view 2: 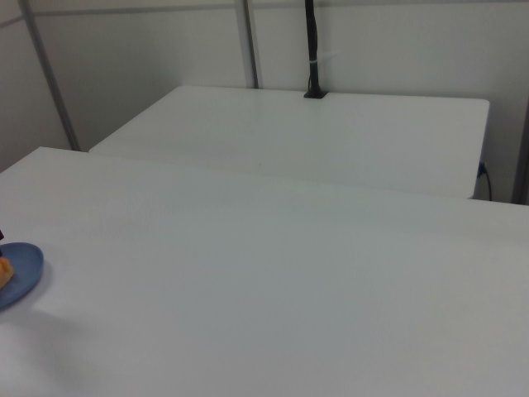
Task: Put the bread on the table
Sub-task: 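Lower the gripper onto the orange bread roll and close on it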
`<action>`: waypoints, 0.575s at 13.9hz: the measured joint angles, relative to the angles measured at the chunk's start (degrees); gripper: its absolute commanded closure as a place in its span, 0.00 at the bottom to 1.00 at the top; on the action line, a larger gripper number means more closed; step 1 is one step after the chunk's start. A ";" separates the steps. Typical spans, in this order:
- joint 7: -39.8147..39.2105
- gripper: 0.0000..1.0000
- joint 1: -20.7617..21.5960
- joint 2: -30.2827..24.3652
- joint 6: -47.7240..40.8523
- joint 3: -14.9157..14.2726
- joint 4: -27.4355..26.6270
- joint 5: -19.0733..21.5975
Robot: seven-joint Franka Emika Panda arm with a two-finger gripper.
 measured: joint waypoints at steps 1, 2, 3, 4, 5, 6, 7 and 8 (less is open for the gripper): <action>0.61 0.00 0.00 1.06 0.56 -0.03 -0.01 -0.59; 1.29 0.00 0.00 1.99 1.09 -0.08 -0.02 -1.32; 2.10 0.00 0.00 3.02 1.72 -0.10 -0.02 -2.07; 2.56 0.00 0.13 3.60 2.08 -0.10 -0.02 -2.45; 2.90 0.00 0.49 4.21 2.40 -0.10 -0.02 -2.63; 3.30 0.00 0.91 4.64 2.55 -0.09 -0.02 -2.73; 3.63 0.00 1.27 4.90 2.60 -0.09 -0.02 -2.76; 3.68 0.01 1.42 4.99 2.61 -0.09 -0.02 -2.76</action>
